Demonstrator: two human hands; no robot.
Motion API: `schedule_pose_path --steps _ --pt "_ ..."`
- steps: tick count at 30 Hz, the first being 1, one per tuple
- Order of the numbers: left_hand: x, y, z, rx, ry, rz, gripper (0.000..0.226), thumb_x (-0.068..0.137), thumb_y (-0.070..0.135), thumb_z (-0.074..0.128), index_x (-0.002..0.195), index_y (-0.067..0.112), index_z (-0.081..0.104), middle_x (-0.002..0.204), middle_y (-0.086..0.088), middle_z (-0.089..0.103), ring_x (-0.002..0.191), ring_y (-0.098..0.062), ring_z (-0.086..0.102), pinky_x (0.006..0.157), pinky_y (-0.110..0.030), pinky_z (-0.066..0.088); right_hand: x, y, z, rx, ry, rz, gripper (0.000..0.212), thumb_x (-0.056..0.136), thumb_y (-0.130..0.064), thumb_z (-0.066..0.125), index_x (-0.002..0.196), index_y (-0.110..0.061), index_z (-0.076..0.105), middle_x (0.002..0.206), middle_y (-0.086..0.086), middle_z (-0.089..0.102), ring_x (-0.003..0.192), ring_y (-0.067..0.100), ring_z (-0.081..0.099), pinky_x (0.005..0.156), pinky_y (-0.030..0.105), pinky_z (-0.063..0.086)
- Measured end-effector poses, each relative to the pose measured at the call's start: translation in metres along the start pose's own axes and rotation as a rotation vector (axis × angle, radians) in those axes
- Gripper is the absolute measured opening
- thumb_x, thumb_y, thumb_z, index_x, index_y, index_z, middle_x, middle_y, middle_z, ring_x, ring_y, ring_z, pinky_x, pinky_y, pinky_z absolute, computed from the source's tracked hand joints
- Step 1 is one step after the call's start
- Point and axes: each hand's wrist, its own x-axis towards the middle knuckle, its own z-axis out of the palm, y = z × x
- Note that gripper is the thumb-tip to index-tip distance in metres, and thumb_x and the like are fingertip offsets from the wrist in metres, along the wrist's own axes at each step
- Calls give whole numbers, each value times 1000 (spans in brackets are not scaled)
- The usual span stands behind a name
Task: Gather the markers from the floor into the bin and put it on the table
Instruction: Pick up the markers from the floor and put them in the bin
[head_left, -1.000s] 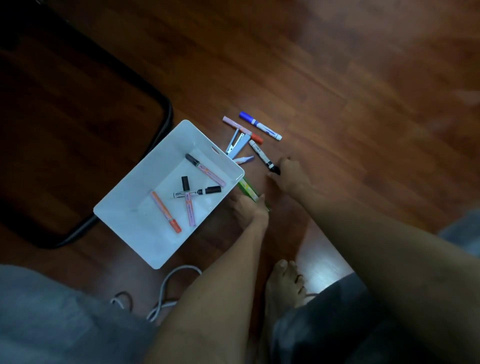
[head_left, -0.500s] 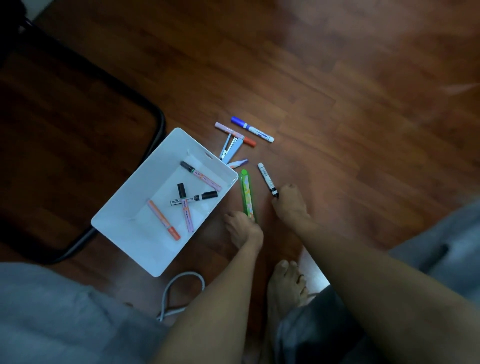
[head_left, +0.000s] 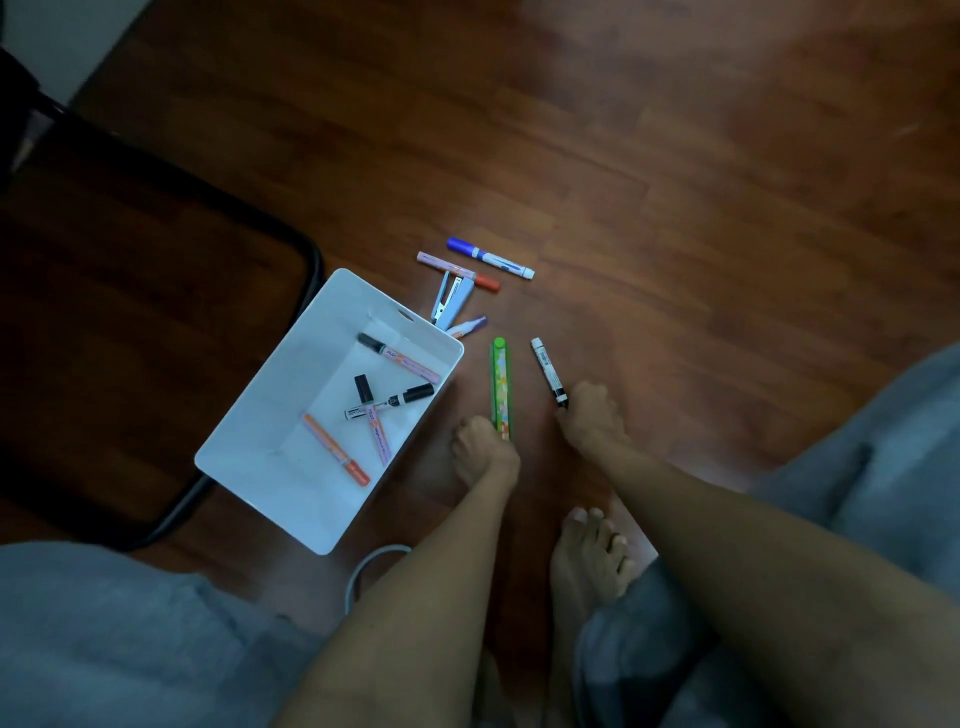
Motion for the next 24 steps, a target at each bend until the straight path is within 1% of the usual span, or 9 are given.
schedule_pose_path --steps 2,4,5,8,10,15,17,21,24 --pt "3 2 -2 22 3 12 38 82 24 74 115 6 66 119 -14 66 111 -31 64 85 -36 53 1 1 -1 13 -7 2 34 92 -24 54 121 -6 58 125 20 56 115 40 57 89 41 49" --pt "7 7 -6 41 -4 30 43 84 24 72 121 5 60 126 -13 59 117 -30 58 90 -37 50 1 1 -2 24 -15 -3 33 92 -24 55 120 -6 58 124 20 56 114 40 57 88 41 49" --pt "9 11 -9 47 -5 44 49 85 25 72 126 5 55 131 -13 54 122 -30 54 93 -37 48 2 0 -2 26 -18 -9 34 91 -24 56 119 -6 59 123 21 57 114 40 57 88 41 49" --pt "19 25 -16 22 11 60 80 77 35 79 140 5 39 142 -14 45 131 -31 44 102 -38 42 3 1 -1 27 -26 -20 35 87 -24 60 117 -5 60 121 21 58 112 41 58 86 40 50" --pt "22 31 -14 13 30 48 87 74 37 81 141 3 37 142 -16 43 132 -32 42 104 -39 40 5 1 -1 26 -33 -20 35 87 -23 61 116 -5 60 120 21 59 111 41 58 86 39 50" --pt "8 27 6 -2 81 -8 56 86 29 70 130 3 48 135 -15 48 126 -30 46 100 -37 42 9 3 0 -14 -47 -45 33 88 -23 60 115 -4 61 119 22 61 110 41 59 86 40 50" --pt "6 26 10 -41 88 -27 52 85 28 71 127 4 52 131 -15 51 124 -30 50 98 -37 43 9 3 -1 -18 -46 -50 32 88 -23 60 114 -3 61 119 23 61 110 42 59 86 40 50" --pt "16 27 5 -127 42 -58 52 82 26 74 124 1 56 127 -18 55 120 -33 56 96 -39 46 14 2 -2 18 -88 -28 31 86 -24 61 111 -5 63 116 22 63 108 41 61 84 39 50" --pt "19 25 0 -248 -40 -41 37 82 25 75 113 5 71 115 -17 68 106 -31 65 85 -33 51 18 4 -5 95 -127 -2 29 85 -27 66 105 -6 67 110 22 67 105 39 63 83 37 51"
